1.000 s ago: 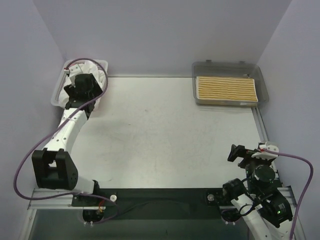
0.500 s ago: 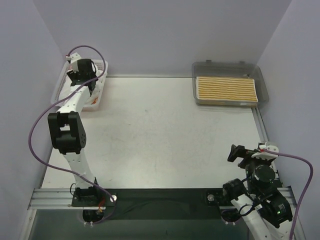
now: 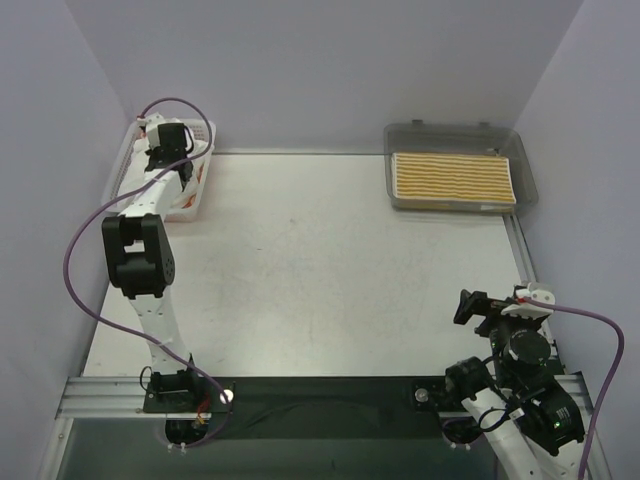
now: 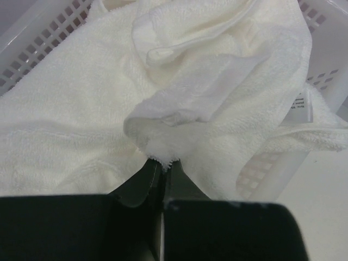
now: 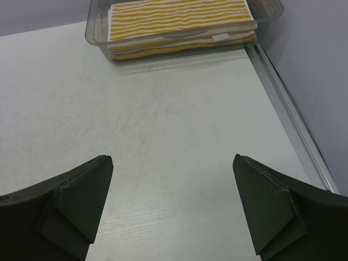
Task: Fold and stack the towels
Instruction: Grab crumpled towel, then move the towel to the center of the board
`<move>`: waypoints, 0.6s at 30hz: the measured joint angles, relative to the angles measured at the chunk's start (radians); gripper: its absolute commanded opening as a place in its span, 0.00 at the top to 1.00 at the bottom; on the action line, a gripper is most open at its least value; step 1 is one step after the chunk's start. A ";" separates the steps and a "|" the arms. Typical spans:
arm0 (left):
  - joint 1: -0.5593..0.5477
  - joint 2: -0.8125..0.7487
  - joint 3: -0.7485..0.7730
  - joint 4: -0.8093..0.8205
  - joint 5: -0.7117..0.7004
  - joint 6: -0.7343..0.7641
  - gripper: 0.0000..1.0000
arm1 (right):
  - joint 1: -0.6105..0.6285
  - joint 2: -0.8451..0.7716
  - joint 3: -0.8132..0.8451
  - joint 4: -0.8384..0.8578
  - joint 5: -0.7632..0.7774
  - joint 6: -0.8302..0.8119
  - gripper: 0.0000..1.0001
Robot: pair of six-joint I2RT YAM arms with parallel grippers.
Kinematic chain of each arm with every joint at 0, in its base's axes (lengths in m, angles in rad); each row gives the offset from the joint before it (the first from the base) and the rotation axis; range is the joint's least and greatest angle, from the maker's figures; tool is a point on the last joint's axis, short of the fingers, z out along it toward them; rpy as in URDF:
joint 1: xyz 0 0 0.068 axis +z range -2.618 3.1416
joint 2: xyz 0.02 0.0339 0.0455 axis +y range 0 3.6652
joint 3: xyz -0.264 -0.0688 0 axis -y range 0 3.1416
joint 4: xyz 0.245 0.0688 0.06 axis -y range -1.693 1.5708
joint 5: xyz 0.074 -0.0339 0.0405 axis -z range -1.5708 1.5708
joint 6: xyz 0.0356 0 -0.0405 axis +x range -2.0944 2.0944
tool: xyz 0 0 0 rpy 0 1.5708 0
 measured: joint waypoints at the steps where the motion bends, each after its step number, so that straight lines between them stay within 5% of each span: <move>1: 0.000 -0.001 0.000 0.000 0.002 0.006 1.00 | 0.000 0.000 0.000 0.000 -0.002 -0.001 0.00; 9: -0.056 -0.126 0.106 -0.035 0.006 0.104 1.00 | -0.002 0.000 0.000 0.004 -0.015 -0.003 0.00; 18: -0.385 -0.304 0.491 -0.060 0.028 0.266 1.00 | -0.002 0.000 0.000 0.006 -0.035 -0.007 0.00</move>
